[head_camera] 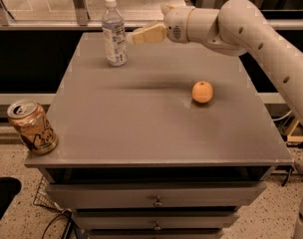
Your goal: Move blue plastic bottle near orange can
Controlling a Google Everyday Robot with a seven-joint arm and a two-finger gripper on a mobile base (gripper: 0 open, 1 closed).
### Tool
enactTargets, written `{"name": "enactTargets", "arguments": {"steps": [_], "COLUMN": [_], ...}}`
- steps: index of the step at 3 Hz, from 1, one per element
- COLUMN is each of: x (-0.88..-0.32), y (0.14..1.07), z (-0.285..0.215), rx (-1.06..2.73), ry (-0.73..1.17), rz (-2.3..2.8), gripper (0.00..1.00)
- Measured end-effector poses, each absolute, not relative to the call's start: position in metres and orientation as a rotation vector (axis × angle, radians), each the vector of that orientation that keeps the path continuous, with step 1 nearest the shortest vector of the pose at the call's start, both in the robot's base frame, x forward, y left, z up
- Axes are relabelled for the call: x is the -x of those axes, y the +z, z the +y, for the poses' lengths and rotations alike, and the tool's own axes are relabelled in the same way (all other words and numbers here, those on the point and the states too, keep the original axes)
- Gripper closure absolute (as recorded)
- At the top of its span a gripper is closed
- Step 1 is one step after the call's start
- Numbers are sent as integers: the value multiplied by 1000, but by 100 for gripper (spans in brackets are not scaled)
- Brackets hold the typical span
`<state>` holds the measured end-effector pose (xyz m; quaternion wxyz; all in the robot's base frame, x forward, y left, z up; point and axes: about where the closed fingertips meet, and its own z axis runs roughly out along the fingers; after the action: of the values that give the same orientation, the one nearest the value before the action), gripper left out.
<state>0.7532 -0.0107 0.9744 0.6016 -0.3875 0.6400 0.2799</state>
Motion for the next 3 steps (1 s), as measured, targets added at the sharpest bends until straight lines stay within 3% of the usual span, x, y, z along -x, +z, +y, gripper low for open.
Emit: {"name": "enactTargets", "arguments": {"steps": [3], "x": [-768], "y": [960], "z": [42], "rx": [873], "ry": [723], "rz": [1474], "gripper": [0]}}
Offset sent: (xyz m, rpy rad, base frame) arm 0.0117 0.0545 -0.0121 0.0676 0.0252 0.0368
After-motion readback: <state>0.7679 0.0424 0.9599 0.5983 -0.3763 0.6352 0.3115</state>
